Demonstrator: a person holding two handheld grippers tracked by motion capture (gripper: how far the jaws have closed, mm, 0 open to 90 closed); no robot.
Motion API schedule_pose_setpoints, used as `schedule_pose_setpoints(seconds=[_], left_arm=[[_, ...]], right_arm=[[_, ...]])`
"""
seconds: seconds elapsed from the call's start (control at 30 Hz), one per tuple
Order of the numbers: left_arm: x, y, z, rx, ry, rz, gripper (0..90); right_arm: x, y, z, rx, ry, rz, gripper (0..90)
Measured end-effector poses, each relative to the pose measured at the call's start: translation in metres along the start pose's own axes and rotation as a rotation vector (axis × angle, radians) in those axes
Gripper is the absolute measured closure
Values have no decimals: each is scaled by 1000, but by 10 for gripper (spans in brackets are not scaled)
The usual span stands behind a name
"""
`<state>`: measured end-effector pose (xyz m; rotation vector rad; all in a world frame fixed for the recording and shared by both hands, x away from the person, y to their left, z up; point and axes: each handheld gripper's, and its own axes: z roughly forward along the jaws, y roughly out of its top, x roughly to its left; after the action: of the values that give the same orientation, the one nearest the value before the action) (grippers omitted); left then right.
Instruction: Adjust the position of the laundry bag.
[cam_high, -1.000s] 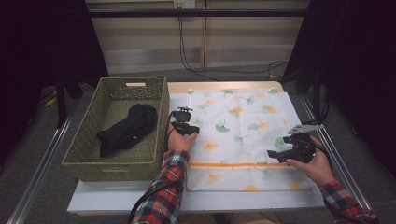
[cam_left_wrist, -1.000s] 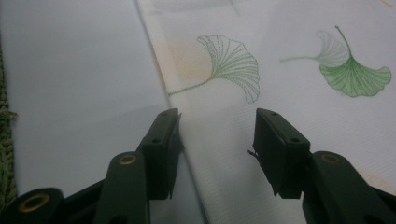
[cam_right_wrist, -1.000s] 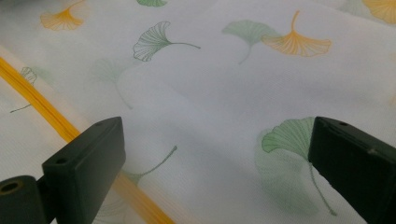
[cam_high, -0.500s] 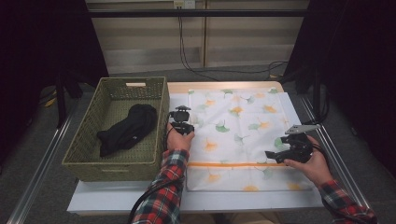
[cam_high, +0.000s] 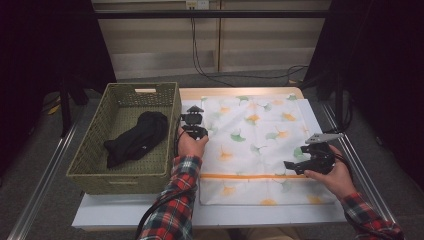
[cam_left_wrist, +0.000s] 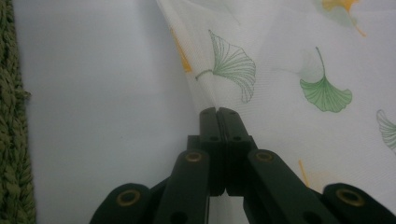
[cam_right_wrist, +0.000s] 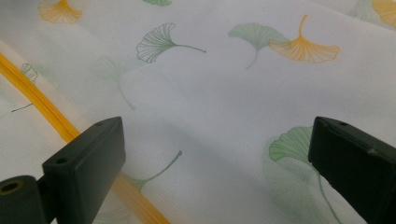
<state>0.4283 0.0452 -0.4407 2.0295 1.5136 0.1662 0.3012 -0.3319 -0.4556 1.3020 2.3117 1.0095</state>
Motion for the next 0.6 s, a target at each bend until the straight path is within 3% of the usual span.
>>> schedule_pose_setpoints(seconds=[0.23, 0.3, 0.6], left_arm=[[1, 5, -10, 3, 9, -6, 896], [1, 7, -14, 7, 17, 10, 896], [4, 15, -24, 4, 37, -19, 897]], right_arm=[[1, 1, -2, -7, -6, 6, 36], [1, 1, -2, -5, -5, 7, 36], [1, 2, -3, -17, -3, 7, 34]])
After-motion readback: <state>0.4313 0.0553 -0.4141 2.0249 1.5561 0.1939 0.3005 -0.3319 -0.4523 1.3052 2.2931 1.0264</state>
